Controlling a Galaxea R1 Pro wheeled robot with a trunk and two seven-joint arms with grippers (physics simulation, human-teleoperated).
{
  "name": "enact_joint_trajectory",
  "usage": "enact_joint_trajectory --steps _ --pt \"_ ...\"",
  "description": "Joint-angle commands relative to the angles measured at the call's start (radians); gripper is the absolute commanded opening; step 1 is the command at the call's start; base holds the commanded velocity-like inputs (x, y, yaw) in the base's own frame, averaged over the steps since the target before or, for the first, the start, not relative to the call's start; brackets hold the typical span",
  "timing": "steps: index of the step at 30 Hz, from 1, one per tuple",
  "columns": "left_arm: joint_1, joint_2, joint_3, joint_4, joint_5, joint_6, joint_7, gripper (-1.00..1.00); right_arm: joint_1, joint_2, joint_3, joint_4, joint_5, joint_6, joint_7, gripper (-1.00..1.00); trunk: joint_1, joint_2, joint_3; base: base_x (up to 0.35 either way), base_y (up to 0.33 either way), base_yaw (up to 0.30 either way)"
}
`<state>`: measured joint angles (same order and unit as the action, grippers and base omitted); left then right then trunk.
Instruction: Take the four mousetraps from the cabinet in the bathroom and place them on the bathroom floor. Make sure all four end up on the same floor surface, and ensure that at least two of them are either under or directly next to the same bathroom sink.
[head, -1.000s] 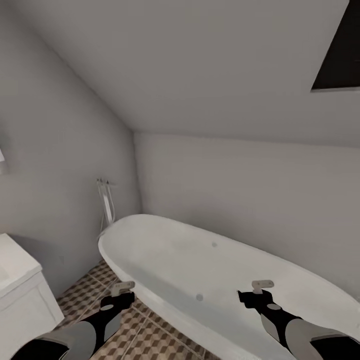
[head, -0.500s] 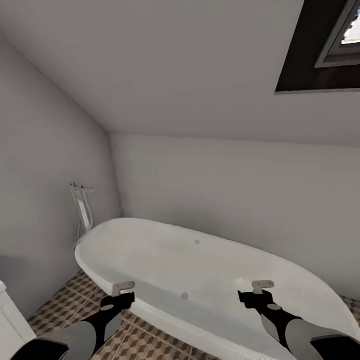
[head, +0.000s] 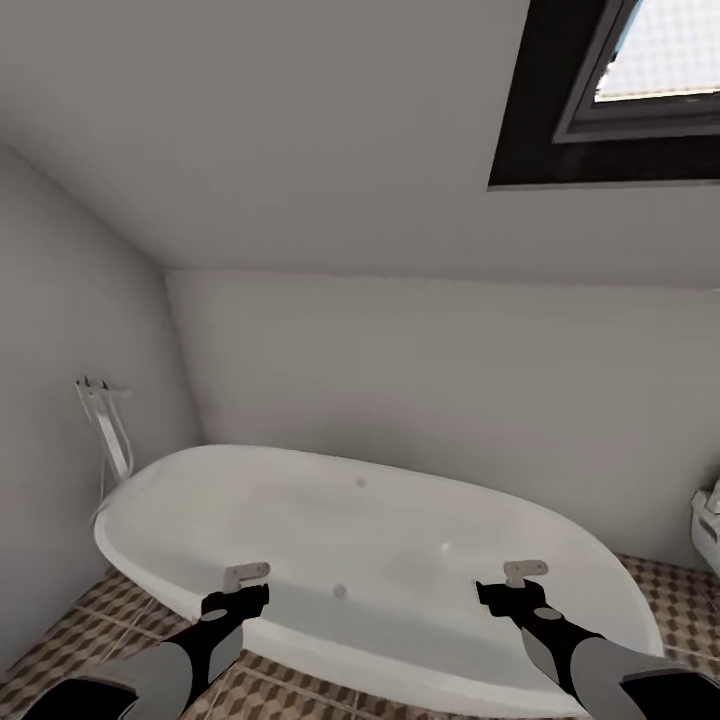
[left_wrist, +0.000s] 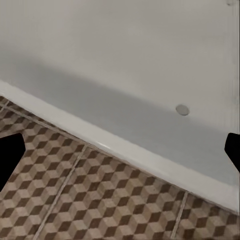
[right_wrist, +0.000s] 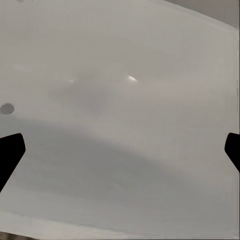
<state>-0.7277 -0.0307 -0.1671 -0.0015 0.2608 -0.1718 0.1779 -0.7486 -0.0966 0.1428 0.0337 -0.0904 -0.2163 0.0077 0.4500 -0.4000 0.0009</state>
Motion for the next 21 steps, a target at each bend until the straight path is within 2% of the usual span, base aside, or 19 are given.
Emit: enact_joint_trajectory --steps 1,21 --pt "0.0 0.0 0.0 0.0 0.0 0.0 0.0 1.0 0.0 0.0 0.0 0.0 0.0 0.0 0.0 1.0 0.0 0.0 0.0 0.0 0.0 -0.277" --pt "0.0 0.0 0.0 0.0 0.0 0.0 0.0 1.0 0.0 0.0 0.0 0.0 0.0 0.0 0.0 1.0 0.0 0.0 0.0 0.0 0.0 -0.277"
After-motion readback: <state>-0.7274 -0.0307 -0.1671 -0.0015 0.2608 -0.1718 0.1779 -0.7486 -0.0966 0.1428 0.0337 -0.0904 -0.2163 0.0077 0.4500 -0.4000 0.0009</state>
